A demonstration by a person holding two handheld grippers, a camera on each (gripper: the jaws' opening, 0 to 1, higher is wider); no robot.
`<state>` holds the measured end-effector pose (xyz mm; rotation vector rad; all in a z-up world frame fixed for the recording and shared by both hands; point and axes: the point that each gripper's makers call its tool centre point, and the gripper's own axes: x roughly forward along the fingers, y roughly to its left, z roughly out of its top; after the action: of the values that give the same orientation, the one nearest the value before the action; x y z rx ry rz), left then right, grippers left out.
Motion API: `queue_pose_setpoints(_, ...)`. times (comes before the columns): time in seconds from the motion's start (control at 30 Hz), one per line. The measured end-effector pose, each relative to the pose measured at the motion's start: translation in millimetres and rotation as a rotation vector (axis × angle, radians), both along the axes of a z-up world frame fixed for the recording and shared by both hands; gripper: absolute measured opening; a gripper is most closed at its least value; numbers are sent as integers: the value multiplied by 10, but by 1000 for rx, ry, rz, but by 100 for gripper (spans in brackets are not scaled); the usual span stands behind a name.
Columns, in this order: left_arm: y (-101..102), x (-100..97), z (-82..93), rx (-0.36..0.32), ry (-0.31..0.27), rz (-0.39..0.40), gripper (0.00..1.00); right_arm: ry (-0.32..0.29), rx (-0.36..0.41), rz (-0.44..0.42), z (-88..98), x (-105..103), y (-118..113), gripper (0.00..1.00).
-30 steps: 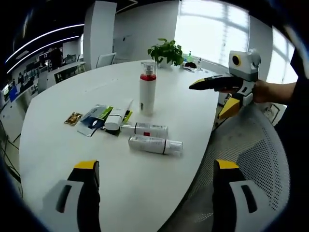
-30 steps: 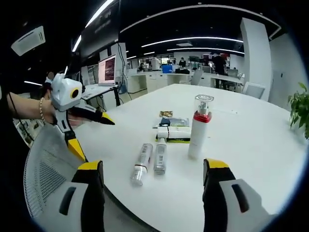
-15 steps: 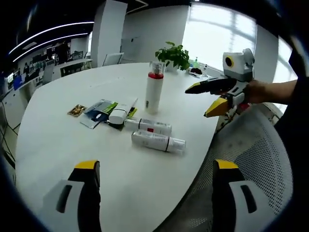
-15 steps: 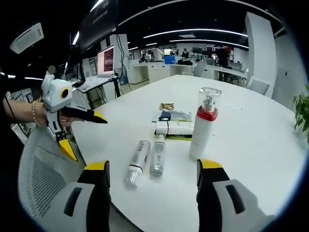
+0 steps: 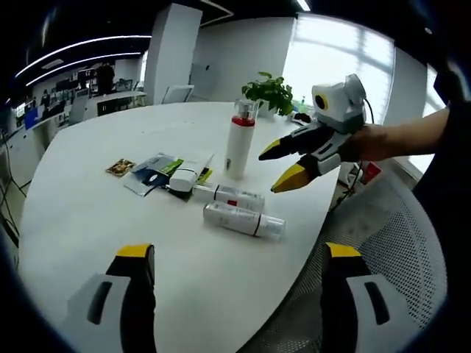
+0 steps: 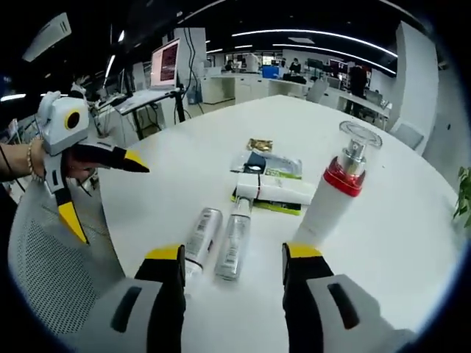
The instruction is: Arrange the skincare products in the storage area until every visible bottle or jar stands upright without overlapping.
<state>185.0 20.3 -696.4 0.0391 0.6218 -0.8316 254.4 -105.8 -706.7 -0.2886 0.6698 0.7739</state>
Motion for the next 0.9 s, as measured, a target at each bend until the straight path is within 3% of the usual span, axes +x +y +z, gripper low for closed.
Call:
queue_pose_setpoints(0.23,7,-7,-42,22,-1,-8,85,49,-30,-51,-190,142,61,33)
queue_pose_setpoints(0.9,41,33,-17,-15,11,36,83,90,-175,31,-520,330,358,23)
